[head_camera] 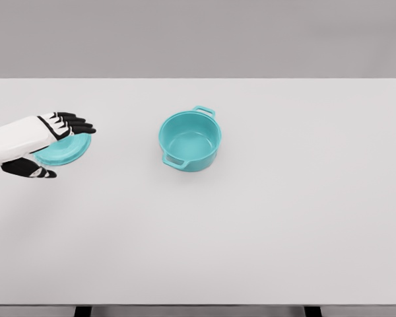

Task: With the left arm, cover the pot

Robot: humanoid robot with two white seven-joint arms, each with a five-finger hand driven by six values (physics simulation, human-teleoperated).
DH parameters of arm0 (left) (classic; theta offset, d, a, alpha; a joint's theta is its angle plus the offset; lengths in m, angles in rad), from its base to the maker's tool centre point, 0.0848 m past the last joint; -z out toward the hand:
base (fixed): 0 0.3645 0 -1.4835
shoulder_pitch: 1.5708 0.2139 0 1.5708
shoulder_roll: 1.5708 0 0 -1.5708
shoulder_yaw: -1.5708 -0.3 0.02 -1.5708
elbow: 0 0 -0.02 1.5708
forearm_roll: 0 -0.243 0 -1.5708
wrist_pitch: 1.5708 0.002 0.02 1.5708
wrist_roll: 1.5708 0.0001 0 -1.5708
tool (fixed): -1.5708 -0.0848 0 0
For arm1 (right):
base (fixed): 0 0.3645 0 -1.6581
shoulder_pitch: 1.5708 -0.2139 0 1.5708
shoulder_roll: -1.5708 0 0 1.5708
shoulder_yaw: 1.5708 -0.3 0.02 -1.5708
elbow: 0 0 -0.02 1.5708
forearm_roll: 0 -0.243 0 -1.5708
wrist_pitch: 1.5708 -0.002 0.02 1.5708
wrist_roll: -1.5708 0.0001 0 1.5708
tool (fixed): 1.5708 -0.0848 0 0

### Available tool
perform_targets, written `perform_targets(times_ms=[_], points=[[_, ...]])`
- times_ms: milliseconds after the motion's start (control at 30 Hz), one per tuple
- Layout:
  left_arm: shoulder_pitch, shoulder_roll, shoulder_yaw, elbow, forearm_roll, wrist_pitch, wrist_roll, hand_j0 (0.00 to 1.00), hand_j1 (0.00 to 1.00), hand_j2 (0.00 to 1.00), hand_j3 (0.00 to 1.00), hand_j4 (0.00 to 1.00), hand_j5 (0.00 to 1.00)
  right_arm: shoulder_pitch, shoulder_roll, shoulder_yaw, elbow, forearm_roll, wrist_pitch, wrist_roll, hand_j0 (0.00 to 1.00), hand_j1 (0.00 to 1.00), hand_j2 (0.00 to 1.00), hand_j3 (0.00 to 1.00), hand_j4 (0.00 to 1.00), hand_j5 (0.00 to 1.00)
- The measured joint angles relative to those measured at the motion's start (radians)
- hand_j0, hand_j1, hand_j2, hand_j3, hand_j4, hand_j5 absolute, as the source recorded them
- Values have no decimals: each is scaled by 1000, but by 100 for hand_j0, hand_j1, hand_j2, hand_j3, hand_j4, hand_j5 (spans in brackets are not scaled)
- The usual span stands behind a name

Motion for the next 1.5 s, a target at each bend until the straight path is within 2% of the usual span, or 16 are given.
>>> perform_targets(times_ms=[67,167,333,433,533,633,733,833,933,1067,1233,1500], points=[[-12,1,-2,3,-5,0,0,100,100,100,100,100,100,2,0,0,2,-1,0,0,100,100,100,100,100,100],[-92,-16,-2,38,-57,0,0,100,100,100,100,100,100,0,0,-1,1,-2,0,0,100,100,100,100,100,100],[-97,-49,-5,97,-92,0,0,100,100,100,100,100,100,0,0,-2,2,-2,0,0,100,100,100,100,100,100],[-182,-90,-46,161,-94,1,2,100,100,100,100,100,100,0,0,-3,2,-2,0,0,100,100,100,100,100,100],[-219,-115,-93,241,-97,0,0,100,100,100,100,100,100,0,0,-3,2,-2,0,0,100,100,100,100,100,100],[-225,-125,-113,314,-92,0,-2,100,100,100,100,100,100,0,0,-3,2,-2,0,0,100,100,100,100,100,100],[-301,-130,-170,362,-91,1,-12,100,100,100,100,100,100,0,0,-3,2,-2,0,0,100,100,100,100,100,100],[-313,-132,-223,387,-107,0,-37,100,100,100,100,100,100,0,0,-3,2,-2,0,0,100,100,100,100,100,100],[-333,-140,-242,401,-111,0,-69,100,100,100,100,100,100,0,0,-3,2,-2,0,0,100,100,100,100,100,100],[-377,-165,-251,454,-114,0,-122,100,100,100,100,100,100,0,0,-3,2,-2,0,0,100,100,100,100,100,100],[-414,-213,-256,527,-112,0,-142,100,100,100,100,100,100,0,0,-3,2,-2,0,0,100,100,100,100,100,100],[-416,-234,-260,553,-111,-1,-145,100,100,100,100,100,100,0,0,-3,2,-2,0,0,100,100,100,100,100,100]])
